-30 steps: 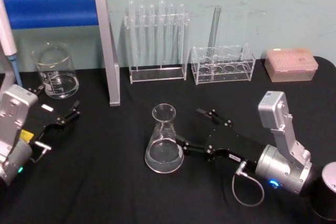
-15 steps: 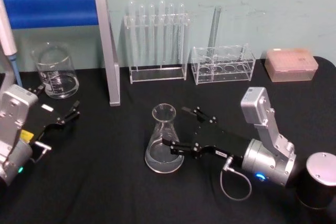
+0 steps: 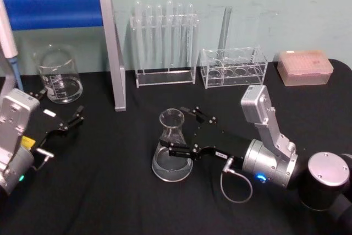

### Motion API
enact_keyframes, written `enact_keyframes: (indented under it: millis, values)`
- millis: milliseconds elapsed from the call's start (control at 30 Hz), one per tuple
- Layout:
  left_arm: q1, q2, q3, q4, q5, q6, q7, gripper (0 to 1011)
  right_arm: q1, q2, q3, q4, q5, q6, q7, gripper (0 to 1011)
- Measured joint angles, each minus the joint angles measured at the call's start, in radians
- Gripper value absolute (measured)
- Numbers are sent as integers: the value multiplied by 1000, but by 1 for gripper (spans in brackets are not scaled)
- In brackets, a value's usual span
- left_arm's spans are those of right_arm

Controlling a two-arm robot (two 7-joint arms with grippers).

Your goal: Grasp the erlenmeyer flask with one hand, shake it three times, then place it back.

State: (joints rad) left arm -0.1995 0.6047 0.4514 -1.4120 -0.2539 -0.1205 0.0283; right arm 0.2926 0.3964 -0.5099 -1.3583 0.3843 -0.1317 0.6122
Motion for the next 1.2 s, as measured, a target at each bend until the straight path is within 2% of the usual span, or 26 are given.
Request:
enact_keyframes:
  millis: [600, 1200]
  values:
    - [0, 0, 0, 0, 0, 0, 0, 1000, 31, -33, -17, 50, 19, 2, 16, 1000]
    - [0, 0, 0, 0, 0, 0, 0, 1001, 35, -36, -19, 55, 22, 4, 16, 991]
